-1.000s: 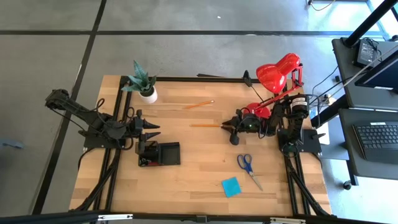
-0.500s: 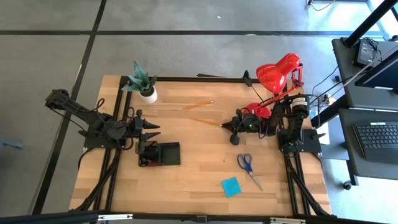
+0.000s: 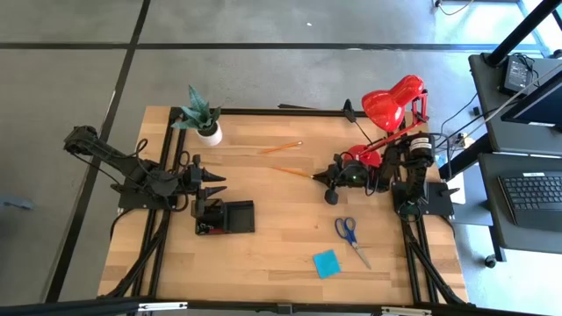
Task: Pick and place office supplies into organizer
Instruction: Put the bottom yellow pencil into the back left compartment of the desk organizer
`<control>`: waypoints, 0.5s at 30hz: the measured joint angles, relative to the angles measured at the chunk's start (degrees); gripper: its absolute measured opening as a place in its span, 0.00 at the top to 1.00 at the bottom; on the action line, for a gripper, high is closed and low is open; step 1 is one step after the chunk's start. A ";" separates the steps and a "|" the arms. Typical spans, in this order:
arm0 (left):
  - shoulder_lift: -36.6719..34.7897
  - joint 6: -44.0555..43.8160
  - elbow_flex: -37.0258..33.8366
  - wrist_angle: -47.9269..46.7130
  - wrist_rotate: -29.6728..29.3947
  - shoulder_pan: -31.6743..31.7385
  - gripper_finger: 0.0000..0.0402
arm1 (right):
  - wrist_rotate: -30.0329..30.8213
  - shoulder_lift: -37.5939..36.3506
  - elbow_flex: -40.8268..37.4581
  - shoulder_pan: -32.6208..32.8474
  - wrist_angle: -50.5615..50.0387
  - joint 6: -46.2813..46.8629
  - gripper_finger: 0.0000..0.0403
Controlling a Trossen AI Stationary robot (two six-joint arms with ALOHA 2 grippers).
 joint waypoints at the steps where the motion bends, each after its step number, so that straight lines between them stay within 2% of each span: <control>1: 0.01 0.00 0.00 0.01 0.00 0.00 0.71 | -0.06 0.07 -0.05 0.00 0.74 -0.01 0.97; 7: 0.25 1.33 -0.02 1.06 0.00 0.00 0.71 | -0.11 0.17 -0.09 0.00 3.10 1.00 0.97; 11: 2.59 10.37 -0.02 4.09 -0.29 0.00 0.71 | -0.11 0.17 -0.09 0.00 4.01 3.29 0.98; 15: 6.68 22.98 -0.02 11.26 -1.02 0.00 0.70 | -0.11 -0.54 -0.07 0.00 5.45 5.75 0.98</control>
